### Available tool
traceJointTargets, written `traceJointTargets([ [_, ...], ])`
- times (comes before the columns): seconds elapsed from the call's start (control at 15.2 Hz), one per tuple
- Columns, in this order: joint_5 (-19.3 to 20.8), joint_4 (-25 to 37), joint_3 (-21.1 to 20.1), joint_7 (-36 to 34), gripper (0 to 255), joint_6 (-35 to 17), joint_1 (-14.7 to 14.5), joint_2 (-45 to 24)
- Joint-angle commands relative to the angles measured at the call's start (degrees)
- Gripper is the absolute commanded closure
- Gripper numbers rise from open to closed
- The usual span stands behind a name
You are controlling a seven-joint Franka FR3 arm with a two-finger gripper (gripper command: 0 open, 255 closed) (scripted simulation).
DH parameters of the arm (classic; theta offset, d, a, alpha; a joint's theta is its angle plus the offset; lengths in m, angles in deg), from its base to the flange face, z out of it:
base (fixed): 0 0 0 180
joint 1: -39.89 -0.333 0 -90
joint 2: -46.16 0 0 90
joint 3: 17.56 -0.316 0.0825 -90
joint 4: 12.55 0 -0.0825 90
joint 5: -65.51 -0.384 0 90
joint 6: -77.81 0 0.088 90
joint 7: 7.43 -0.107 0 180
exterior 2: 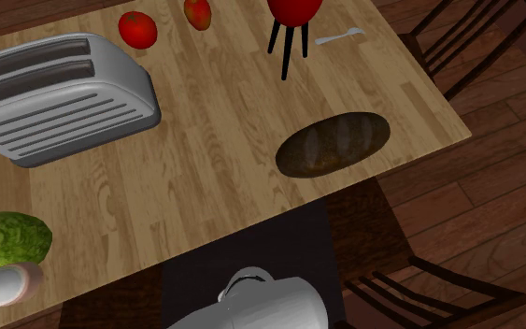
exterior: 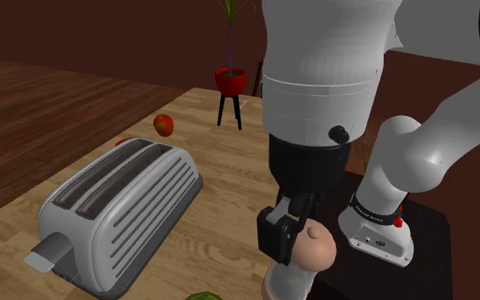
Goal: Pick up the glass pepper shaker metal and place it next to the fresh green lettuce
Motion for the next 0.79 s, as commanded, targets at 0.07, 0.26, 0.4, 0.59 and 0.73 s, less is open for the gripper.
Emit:
traceJointTargets([
  [0.07, -0.5, -2.2, -0.8, 0.3, 255, -2.2, -0.1, 0.1],
  [0.26, -1.1, -4.3, -1.6, 0.6, 255, -4.4, -0.2, 0.1],
  [0.4, -1.4, -5.7, -2.2, 0.8, 255, -5.9, -0.3, 0.0],
  [0.59, -1.9, -7.6, -3.2, 1.1, 255, -8.1, -0.3, -0.2],
  [0.73, -2.3, -8.9, -3.8, 1.3, 255, -9.7, -0.3, -0.4],
])
